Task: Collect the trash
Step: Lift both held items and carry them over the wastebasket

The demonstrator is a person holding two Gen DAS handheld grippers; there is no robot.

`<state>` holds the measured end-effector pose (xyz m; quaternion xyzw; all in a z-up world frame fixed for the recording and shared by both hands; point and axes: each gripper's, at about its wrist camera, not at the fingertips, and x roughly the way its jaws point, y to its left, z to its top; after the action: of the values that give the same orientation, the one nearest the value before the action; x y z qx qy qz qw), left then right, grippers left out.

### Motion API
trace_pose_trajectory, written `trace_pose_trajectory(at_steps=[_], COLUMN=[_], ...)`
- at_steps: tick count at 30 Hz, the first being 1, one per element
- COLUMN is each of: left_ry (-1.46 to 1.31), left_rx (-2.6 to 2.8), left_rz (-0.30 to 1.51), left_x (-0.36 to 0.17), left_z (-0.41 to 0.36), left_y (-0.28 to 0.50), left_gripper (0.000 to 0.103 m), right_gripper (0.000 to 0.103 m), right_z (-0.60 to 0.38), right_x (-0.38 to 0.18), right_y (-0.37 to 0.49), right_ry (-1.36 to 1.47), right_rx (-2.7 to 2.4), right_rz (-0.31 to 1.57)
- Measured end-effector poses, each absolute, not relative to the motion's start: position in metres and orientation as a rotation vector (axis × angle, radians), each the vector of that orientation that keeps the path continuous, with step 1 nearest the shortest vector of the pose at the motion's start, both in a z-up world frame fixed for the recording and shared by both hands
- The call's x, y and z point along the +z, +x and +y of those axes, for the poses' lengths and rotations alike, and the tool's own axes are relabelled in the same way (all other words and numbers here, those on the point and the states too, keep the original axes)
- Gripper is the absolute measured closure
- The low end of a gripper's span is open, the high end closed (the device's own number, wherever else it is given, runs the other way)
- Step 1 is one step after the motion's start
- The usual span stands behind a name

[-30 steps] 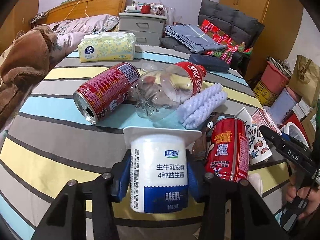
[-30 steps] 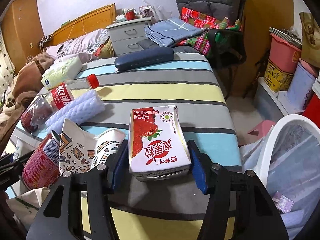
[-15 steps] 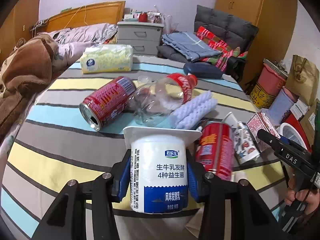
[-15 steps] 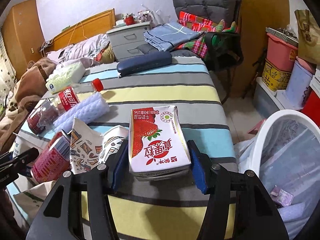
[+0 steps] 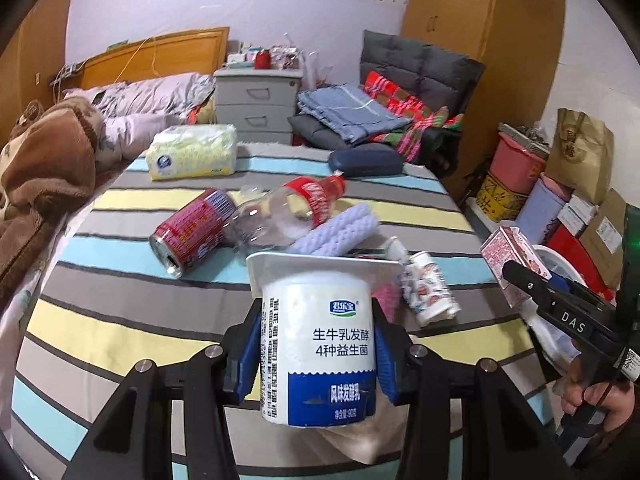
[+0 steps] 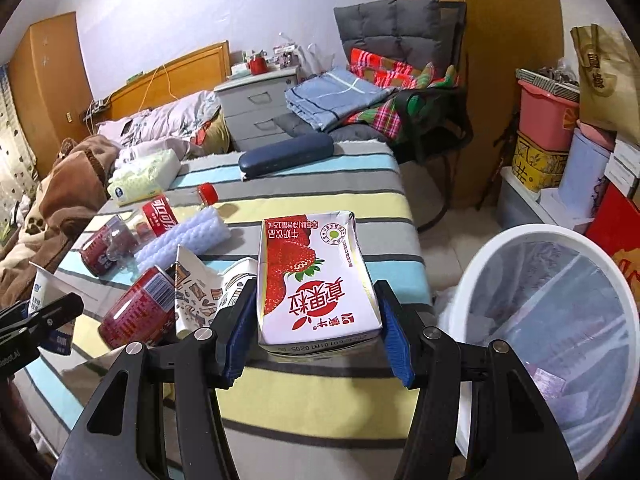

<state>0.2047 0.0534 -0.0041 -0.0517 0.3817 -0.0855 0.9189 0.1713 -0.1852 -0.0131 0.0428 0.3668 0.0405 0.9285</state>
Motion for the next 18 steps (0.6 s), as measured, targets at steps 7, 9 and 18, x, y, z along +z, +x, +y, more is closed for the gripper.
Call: trace_pose_trajectory(at_steps=[7,9,18], left_ry=[-0.071,-0.057,0.001], left_rx=[-0.243,-0.264,-0.366], left_rz=[0.733,0.724,0.69], left_x=[0.019,0.024,0.042], left_z=[0.021,0.009,-0.048], left_y=[0.189,0.185,0.17], left_gripper=[0.055,0.055,0.055], right_gripper=[0.045,0.045,0.045], right_z=[-0.202,-0.208,-0.243], right_x=[0.004,0.006,0.015], right_y=[0.15,0.146,0.123], right_ry=[0.099,0.101,0.137], right_rx=[0.05,0.036,-0.039], right_rz=[0.7,0.691,0.652])
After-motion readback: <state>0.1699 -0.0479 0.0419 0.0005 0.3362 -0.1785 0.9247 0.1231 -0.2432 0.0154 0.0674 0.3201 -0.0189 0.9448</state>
